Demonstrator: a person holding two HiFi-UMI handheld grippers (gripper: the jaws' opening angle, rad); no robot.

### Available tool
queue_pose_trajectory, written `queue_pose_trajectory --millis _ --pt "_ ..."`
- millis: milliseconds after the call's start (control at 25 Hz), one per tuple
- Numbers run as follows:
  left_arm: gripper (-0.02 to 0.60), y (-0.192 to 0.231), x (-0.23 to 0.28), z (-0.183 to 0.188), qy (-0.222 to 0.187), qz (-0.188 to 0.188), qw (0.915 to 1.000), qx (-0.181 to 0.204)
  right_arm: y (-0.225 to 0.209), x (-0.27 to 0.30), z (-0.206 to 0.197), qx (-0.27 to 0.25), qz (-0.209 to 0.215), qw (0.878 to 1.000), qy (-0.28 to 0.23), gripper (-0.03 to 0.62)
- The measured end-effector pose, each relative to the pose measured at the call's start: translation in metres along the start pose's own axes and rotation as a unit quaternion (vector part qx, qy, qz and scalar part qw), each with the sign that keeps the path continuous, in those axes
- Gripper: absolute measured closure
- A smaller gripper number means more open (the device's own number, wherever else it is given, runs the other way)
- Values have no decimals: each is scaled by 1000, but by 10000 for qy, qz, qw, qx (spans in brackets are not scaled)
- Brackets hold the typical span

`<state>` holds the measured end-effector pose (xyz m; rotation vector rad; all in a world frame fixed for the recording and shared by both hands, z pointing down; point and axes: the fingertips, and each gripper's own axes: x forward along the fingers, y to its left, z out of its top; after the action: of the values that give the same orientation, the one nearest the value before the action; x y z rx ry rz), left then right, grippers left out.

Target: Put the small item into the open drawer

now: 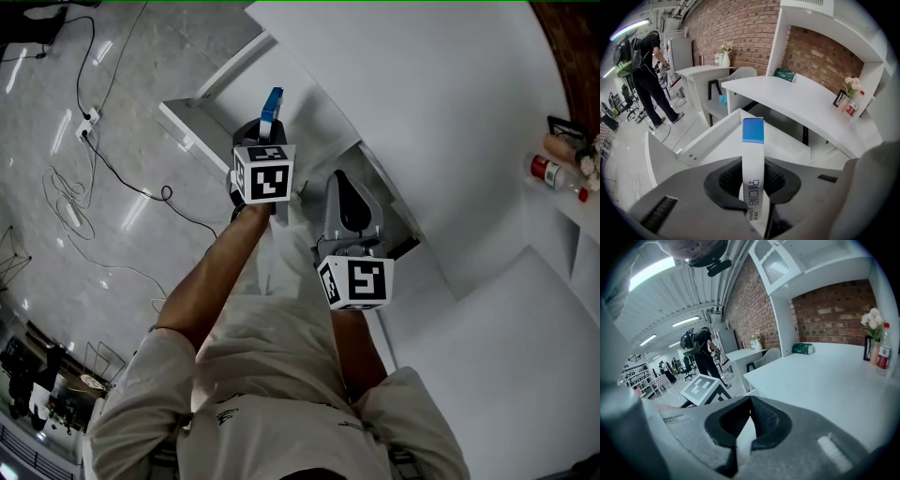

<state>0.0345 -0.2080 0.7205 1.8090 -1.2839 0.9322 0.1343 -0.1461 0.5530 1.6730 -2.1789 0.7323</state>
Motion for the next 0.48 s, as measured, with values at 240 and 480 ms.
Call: queue_pose_trajectory --millis 240,480 --pt "509 -1 22 -8 230 40 9997 -63 -4 2 -8 72 7 9999 99 600" --pt "509 5 47 -16 484 126 9986 -157 -14 8 -14 77 -65 9998 176 600"
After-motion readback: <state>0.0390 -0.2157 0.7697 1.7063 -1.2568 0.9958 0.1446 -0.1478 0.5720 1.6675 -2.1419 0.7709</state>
